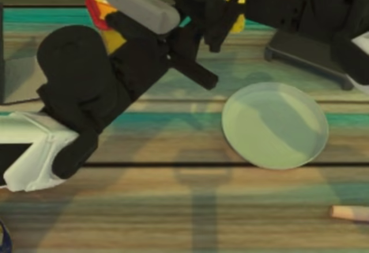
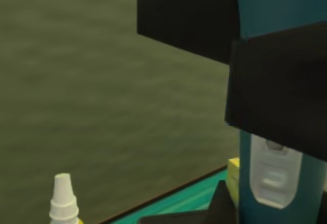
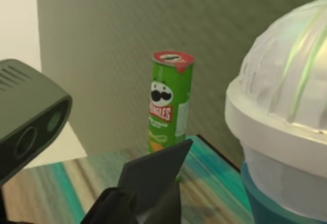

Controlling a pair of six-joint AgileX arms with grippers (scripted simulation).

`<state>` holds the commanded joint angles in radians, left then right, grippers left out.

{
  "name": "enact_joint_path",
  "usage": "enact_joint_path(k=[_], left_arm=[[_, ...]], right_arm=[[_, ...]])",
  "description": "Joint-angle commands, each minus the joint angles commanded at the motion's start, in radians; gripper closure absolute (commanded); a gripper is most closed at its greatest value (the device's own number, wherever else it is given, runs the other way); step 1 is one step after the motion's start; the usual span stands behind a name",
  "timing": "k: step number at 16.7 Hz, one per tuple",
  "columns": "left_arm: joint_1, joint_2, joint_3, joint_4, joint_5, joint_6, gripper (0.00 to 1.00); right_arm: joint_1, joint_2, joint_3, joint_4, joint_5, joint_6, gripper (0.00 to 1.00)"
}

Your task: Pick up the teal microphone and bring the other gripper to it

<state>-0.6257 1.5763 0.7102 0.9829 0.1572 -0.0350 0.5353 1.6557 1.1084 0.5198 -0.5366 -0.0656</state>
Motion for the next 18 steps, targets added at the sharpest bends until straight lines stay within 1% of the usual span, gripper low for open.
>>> enact_joint_path(k=[6,7,15,18], left_arm=[[0.000,0.000,0.000,0.000,0.000,0.000,1.00],[0.000,0.000,0.000,0.000,0.000,0.000,1.00],[0.000,0.000,0.000,0.000,0.000,0.000,1.00],[0.000,0.000,0.000,0.000,0.000,0.000,0.77]], right_arm=[[0.000,0.000,0.000,0.000,0.000,0.000,0.98],[0.000,0.000,0.000,0.000,0.000,0.000,1.00],[0.000,0.000,0.000,0.000,0.000,0.000,1.00],[0.000,0.000,0.000,0.000,0.000,0.000,1.00]])
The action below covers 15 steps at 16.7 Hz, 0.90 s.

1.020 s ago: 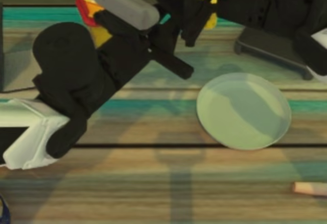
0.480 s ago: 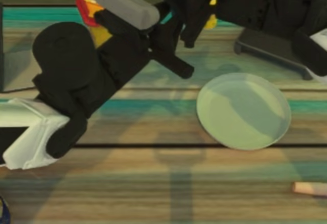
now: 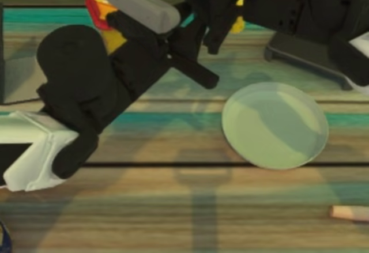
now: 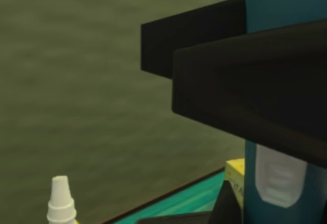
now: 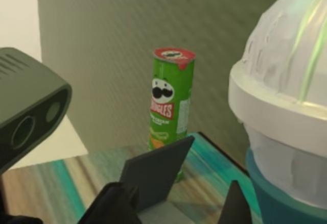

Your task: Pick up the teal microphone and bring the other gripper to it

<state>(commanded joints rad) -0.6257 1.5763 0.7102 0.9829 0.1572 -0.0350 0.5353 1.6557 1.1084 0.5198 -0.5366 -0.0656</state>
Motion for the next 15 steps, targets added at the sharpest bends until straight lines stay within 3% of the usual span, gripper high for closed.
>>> enact_joint_path(k=[10,15], left_arm=[[0.000,0.000,0.000,0.000,0.000,0.000,0.02],[0.000,0.000,0.000,0.000,0.000,0.000,0.00]], right_arm=[[0.000,0.000,0.000,0.000,0.000,0.000,1.00],[0.000,0.000,0.000,0.000,0.000,0.000,1.00]])
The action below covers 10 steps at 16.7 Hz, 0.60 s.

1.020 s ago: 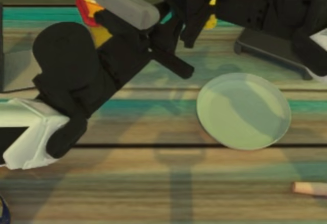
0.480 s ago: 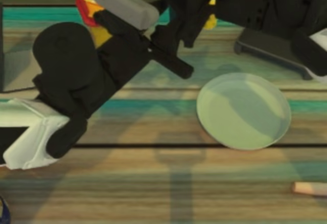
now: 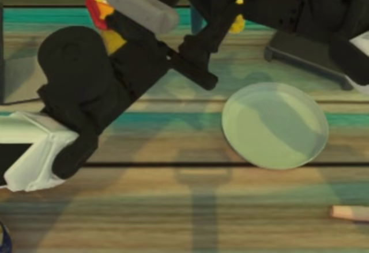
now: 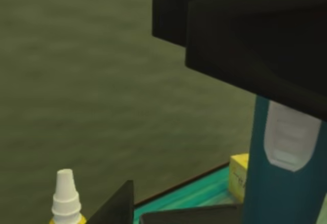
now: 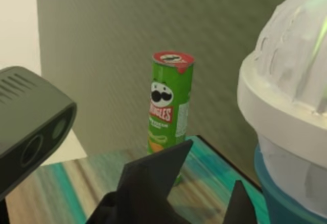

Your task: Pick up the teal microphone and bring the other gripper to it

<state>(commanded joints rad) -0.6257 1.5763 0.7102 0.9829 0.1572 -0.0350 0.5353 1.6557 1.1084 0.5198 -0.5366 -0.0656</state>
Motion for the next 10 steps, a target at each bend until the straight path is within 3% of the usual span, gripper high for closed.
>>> enact_joint_path(k=[5,10], left_arm=[[0.007,0.009,-0.012,0.000,-0.007,0.006,0.00],[0.047,-0.146,-0.163,-0.008,0.012,0.004,0.00]], right_arm=[[-0.003,-0.010,0.007,0.000,0.004,-0.001,1.00],[-0.069,-0.061,-0.044,0.003,-0.072,-0.002,1.00]])
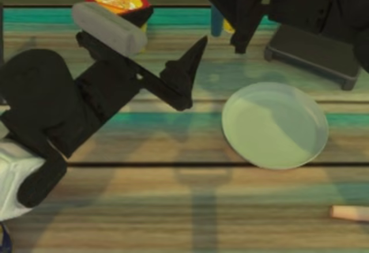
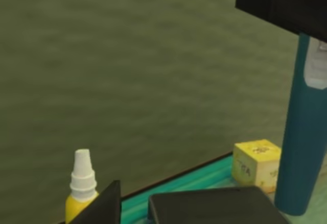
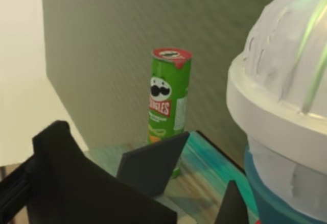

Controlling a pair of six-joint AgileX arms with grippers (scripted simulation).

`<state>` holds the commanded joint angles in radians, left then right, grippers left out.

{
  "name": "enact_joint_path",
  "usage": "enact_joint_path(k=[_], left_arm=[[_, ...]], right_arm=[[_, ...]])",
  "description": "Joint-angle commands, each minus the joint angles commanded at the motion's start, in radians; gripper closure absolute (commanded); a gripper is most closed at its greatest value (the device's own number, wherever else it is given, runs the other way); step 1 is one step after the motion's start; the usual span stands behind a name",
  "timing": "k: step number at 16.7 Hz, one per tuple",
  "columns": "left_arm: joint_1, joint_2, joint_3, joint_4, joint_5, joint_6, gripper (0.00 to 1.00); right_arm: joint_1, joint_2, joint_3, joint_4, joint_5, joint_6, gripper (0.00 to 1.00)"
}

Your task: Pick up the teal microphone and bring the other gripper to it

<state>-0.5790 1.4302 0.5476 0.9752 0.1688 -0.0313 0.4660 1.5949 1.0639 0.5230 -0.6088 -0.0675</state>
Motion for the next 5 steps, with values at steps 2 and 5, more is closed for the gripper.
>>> enact_joint_path(k=[2,5], left_arm=[[0.015,-0.073,-0.072,-0.001,0.012,-0.001,0.00],[0.024,-0.109,-0.107,0.002,0.020,-0.002,0.00]], right_arm=[[-0.032,-0.023,-0.023,0.002,-0.032,-0.001,1.00],[-0.050,-0.036,-0.038,0.001,-0.051,-0.001,1.00]])
